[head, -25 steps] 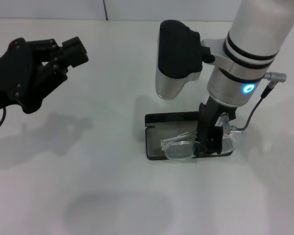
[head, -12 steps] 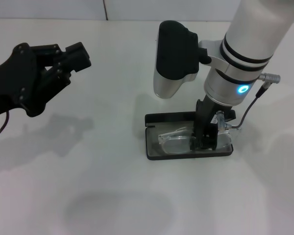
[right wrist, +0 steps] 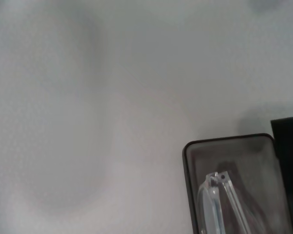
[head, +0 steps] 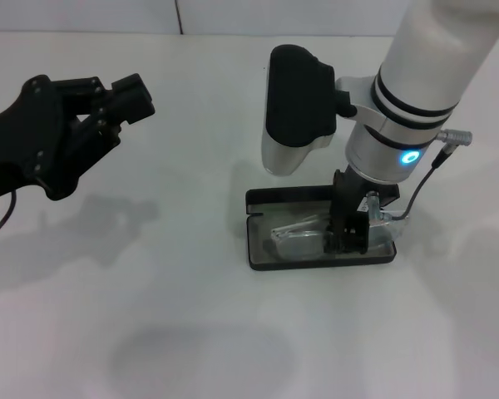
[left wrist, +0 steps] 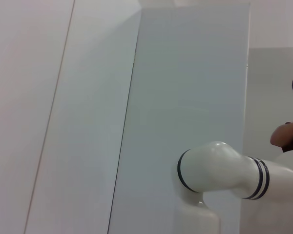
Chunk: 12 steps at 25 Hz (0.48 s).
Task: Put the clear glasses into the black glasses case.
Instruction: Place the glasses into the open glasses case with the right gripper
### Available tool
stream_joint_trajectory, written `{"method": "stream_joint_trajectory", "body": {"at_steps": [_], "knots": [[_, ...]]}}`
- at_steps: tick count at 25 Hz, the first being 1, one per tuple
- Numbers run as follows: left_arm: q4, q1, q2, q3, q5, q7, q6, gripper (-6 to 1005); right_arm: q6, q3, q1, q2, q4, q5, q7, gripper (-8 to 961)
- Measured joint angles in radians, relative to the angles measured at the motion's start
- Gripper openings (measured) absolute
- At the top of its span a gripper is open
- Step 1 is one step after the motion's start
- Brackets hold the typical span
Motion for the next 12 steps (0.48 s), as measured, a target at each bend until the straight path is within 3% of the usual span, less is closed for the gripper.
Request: {"method": "stream_joint_trajectory", "body": {"at_steps": [12], "knots": [[-0.002,0.001,0.0,0.0,0.0,0.001,0.0,87,0.014,-0.004,-0.005,0.0,-0.008,0.007,-0.003,210]]}}
